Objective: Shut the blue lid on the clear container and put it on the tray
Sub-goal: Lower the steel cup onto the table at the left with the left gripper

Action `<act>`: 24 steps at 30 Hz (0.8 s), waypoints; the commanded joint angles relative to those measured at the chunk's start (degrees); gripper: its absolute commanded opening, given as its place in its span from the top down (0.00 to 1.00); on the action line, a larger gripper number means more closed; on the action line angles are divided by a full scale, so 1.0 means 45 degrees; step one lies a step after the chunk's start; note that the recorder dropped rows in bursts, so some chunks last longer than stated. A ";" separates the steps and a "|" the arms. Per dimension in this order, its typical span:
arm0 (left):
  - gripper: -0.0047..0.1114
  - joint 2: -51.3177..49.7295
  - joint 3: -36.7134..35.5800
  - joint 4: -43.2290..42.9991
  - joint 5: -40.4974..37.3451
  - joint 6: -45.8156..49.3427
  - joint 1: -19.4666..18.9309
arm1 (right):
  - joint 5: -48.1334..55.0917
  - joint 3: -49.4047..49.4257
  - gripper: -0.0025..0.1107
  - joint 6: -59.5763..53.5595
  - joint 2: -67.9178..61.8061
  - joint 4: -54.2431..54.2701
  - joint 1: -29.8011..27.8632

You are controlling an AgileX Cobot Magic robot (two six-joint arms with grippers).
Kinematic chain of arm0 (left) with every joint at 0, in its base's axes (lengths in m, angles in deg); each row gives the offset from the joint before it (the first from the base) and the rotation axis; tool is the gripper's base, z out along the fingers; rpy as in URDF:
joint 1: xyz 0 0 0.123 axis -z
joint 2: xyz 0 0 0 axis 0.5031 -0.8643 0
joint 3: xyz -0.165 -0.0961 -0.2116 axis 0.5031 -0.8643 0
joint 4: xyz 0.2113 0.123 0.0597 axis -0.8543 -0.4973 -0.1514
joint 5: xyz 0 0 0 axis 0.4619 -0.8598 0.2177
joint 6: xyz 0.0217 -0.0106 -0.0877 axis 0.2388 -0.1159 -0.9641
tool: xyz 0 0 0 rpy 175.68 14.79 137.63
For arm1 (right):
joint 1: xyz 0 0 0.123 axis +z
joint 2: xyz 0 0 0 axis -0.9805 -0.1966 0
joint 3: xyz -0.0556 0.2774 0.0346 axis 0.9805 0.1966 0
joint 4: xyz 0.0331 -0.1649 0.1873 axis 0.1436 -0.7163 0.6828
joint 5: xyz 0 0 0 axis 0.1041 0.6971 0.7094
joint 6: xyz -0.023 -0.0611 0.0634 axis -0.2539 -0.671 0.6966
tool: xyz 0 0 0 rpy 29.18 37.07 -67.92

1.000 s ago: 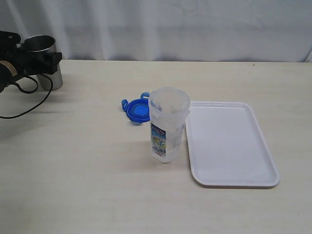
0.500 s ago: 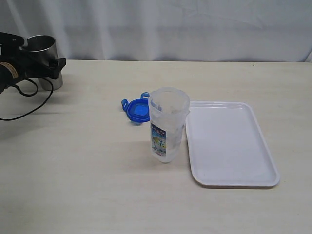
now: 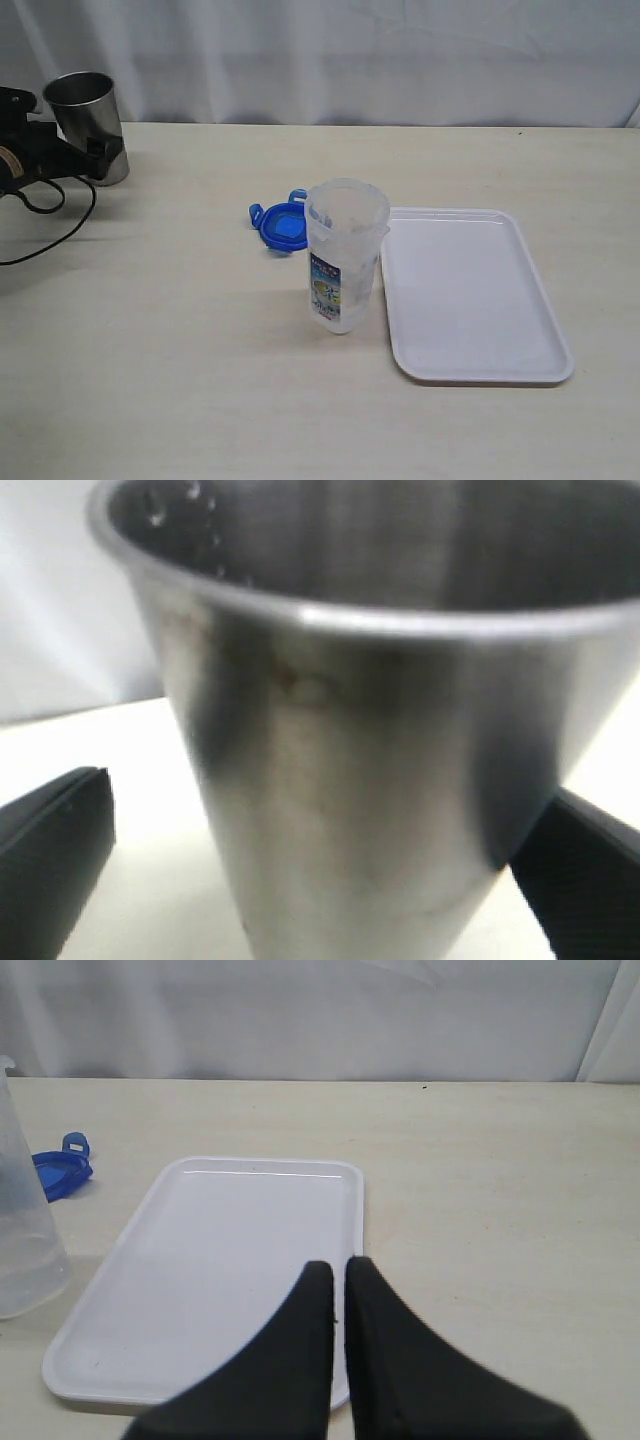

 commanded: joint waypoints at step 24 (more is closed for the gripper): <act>0.06 0.3150 -0.4304 0.0020 0.1087 0.0684 -0.0889 | -0.0002 0.0022 0.94 -0.0094 0.0080 0.0022 -0.0074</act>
